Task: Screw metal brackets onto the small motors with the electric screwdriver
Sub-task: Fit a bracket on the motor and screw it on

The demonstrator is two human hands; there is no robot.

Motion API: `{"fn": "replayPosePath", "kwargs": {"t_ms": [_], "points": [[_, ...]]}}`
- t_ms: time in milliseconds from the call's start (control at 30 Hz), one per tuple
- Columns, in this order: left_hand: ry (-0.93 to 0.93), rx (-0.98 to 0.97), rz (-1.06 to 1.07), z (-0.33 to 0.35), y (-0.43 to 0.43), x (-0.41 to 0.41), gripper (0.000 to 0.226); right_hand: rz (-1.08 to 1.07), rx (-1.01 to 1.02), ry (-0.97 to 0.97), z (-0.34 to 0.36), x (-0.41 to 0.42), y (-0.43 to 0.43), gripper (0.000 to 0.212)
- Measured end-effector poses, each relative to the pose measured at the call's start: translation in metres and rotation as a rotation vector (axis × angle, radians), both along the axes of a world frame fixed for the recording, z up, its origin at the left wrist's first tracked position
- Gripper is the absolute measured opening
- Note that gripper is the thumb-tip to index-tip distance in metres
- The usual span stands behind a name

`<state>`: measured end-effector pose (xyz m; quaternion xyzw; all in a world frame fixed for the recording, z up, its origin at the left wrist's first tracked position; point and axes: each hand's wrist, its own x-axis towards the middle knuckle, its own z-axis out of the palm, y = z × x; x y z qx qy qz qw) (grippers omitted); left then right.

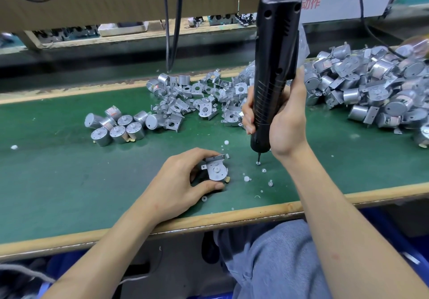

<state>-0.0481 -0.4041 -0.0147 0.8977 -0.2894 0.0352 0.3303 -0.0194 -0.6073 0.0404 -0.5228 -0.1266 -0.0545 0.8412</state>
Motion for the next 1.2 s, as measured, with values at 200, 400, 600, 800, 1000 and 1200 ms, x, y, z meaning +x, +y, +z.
{"fn": "replayPosePath", "kwargs": {"t_ms": [200,400,600,800,1000,1200], "points": [[-0.010,-0.006,0.000,-0.001,0.000,0.000,0.048,-0.004,0.002,-0.001,-0.002,0.000,-0.001,0.069],[-0.009,-0.017,0.006,0.001,-0.001,-0.001,0.048,-0.020,-0.005,0.004,0.000,-0.002,0.002,0.070],[0.008,-0.018,0.002,0.002,-0.001,-0.001,0.050,0.059,0.005,-0.082,0.016,-0.009,0.019,0.076],[-0.017,-0.031,0.004,0.003,-0.002,-0.002,0.041,0.234,0.087,-0.075,0.030,-0.018,0.044,0.075],[-0.002,-0.035,-0.034,0.004,-0.003,-0.001,0.042,0.233,0.080,-0.052,0.024,-0.021,0.059,0.073],[-0.028,-0.042,-0.021,0.005,-0.003,-0.002,0.036,0.233,0.092,-0.042,0.020,-0.020,0.061,0.073]]}}
